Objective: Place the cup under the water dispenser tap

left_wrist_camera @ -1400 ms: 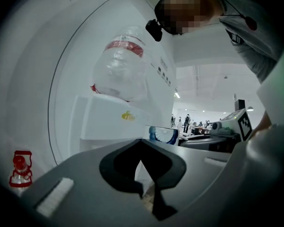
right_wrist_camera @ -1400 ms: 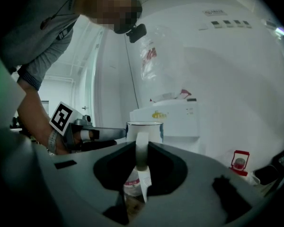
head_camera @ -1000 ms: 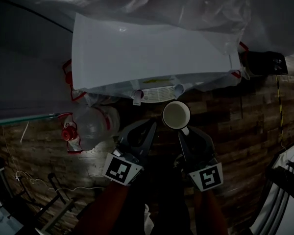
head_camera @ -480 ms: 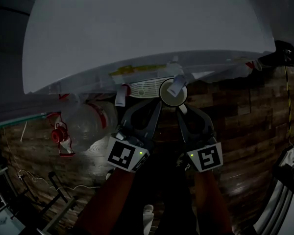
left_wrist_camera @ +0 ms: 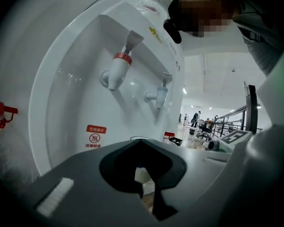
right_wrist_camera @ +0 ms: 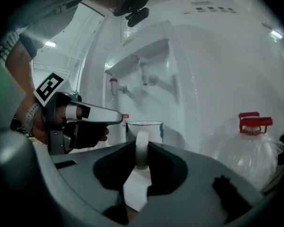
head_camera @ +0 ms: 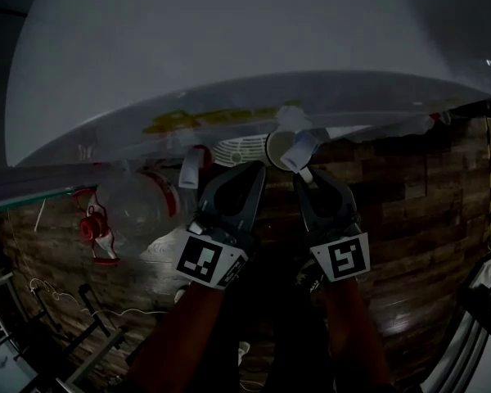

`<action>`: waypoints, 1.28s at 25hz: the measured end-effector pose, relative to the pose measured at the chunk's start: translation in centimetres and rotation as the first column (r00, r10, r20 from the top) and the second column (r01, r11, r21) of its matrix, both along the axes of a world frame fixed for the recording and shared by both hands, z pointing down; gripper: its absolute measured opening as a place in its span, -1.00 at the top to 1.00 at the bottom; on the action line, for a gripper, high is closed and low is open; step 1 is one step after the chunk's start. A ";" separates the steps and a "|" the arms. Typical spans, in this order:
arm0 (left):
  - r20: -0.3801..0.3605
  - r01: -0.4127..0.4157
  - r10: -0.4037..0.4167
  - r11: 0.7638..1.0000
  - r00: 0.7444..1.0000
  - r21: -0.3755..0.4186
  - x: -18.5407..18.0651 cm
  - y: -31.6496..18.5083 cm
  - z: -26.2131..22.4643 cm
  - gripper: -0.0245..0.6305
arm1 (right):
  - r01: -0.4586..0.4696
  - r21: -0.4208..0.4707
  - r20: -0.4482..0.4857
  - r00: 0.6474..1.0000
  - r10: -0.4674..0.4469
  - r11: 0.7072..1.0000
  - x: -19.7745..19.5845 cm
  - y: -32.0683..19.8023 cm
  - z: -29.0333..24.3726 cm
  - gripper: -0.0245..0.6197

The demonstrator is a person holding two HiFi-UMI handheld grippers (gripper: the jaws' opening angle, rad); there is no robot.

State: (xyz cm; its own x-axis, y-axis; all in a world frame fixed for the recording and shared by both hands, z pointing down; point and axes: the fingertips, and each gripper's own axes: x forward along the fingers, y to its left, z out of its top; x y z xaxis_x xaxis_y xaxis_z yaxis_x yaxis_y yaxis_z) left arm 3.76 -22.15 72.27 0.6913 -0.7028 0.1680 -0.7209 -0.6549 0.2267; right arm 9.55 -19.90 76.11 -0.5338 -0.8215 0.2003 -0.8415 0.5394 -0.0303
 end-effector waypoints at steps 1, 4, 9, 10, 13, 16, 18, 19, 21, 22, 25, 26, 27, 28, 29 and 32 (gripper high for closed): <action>0.001 0.005 -0.005 1.000 1.000 -0.001 -0.1 0.0 0.1 0.91 | 0.004 0.003 -0.005 1.000 -0.004 1.000 0.0 -0.1 0.0 0.71; 0.003 0.015 -0.015 1.000 1.000 -0.007 -0.1 0.3 0.1 0.91 | 0.003 -0.010 -0.017 1.000 -0.003 1.000 0.0 -0.1 0.1 0.69; 0.015 0.019 -0.019 1.000 1.000 -0.008 0.1 0.7 -0.3 0.91 | 0.010 -0.019 -0.044 0.999 -0.011 1.000 0.2 -0.1 0.0 0.54; 0.016 0.023 -0.022 1.000 1.000 -0.009 0.0 0.7 -0.3 0.91 | 0.018 -0.017 -0.050 0.999 -0.019 1.000 0.0 -0.1 -0.1 0.60; 0.011 0.031 -0.031 0.999 0.999 -0.009 0.1 0.6 -0.6 0.91 | 0.041 -0.021 -0.060 0.997 -0.042 0.999 -0.5 0.0 -0.2 0.56; 0.010 0.030 -0.030 1.000 1.000 -0.007 0.2 0.7 -0.7 0.91 | 0.037 -0.026 -0.055 0.998 -0.038 0.999 -0.5 0.0 -0.2 0.55; 0.011 0.032 -0.032 0.999 0.999 -0.009 0.1 0.8 -0.6 0.91 | 0.030 -0.028 -0.049 0.998 -0.032 0.999 -0.4 0.0 -0.2 0.54; 0.011 0.034 -0.034 0.999 0.999 -0.010 0.0 0.8 -0.6 0.91 | 0.030 -0.028 -0.048 0.998 -0.031 0.999 -0.4 0.0 -0.2 0.53; 0.010 0.035 -0.035 0.999 0.999 -0.010 -0.1 0.8 -0.6 0.91 | 0.034 -0.025 -0.049 0.998 -0.035 0.999 -0.5 0.0 -0.4 0.49; 0.009 0.035 -0.035 0.999 0.999 -0.010 -0.1 0.7 -0.5 0.91 | 0.036 -0.021 -0.050 0.998 -0.037 0.999 -0.6 -0.1 -0.6 0.48; 0.008 0.035 -0.035 0.999 0.999 -0.015 0.0 0.6 -0.5 0.90 | 0.039 -0.022 -0.052 0.998 -0.040 0.999 -0.6 -0.2 -0.8 0.43; 0.007 0.035 -0.035 0.999 0.999 -0.016 0.0 0.6 -0.5 0.90 | 0.039 -0.024 -0.050 0.998 -0.040 0.999 -0.6 -0.2 -0.9 0.42; 0.007 0.034 -0.034 0.999 0.999 -0.016 0.0 0.6 -0.6 0.91 | 0.039 -0.026 -0.050 0.998 -0.040 0.999 -0.6 -0.2 -1.0 0.41; 0.008 0.032 -0.032 0.999 0.999 -0.016 0.0 0.5 -0.6 0.90 | 0.039 -0.028 -0.050 0.998 -0.040 0.999 -0.6 -0.2 -1.0 0.40; 0.008 0.032 -0.032 0.999 0.999 -0.017 0.0 0.5 -0.6 0.91 | 0.039 -0.028 -0.051 0.998 -0.040 0.999 -0.6 -0.2 -1.1 0.40; 0.010 0.033 -0.032 0.999 0.999 -0.019 -0.2 0.4 -0.6 0.90 | 0.038 -0.027 -0.053 0.998 -0.040 0.999 -0.7 -0.2 -1.4 0.40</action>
